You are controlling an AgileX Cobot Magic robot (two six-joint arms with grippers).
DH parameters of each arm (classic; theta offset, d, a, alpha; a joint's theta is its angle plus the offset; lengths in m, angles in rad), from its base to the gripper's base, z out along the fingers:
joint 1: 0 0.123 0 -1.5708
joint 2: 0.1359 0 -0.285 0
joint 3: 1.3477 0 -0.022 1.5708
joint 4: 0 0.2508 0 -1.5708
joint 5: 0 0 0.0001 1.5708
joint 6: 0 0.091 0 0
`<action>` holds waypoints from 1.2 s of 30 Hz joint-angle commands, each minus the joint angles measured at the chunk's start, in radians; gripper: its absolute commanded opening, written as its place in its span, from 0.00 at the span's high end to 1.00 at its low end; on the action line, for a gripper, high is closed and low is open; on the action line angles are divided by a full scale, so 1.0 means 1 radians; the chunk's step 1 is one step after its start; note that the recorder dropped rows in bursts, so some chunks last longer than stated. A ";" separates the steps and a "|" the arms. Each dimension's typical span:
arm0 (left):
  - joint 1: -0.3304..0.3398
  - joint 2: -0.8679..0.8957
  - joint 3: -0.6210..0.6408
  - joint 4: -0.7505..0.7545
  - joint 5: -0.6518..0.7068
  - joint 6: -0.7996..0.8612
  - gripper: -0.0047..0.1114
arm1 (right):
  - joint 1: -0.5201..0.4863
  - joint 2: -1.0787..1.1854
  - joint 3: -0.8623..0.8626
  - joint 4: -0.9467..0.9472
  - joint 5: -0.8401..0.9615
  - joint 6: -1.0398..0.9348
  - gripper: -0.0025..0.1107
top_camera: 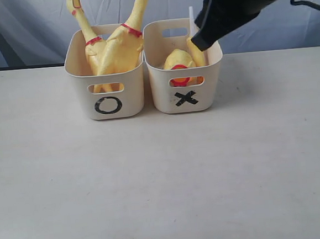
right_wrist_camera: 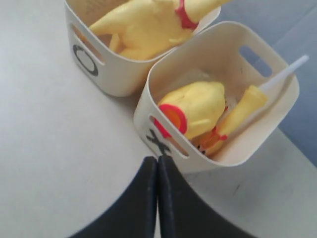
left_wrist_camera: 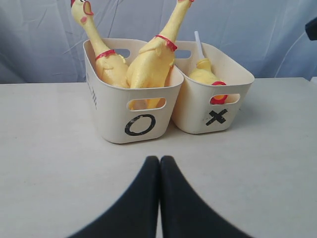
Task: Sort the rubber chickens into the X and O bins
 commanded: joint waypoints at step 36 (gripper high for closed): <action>0.253 -0.200 0.007 -0.004 -0.006 0.000 0.96 | -0.005 -1.042 0.945 0.386 -0.387 0.164 0.98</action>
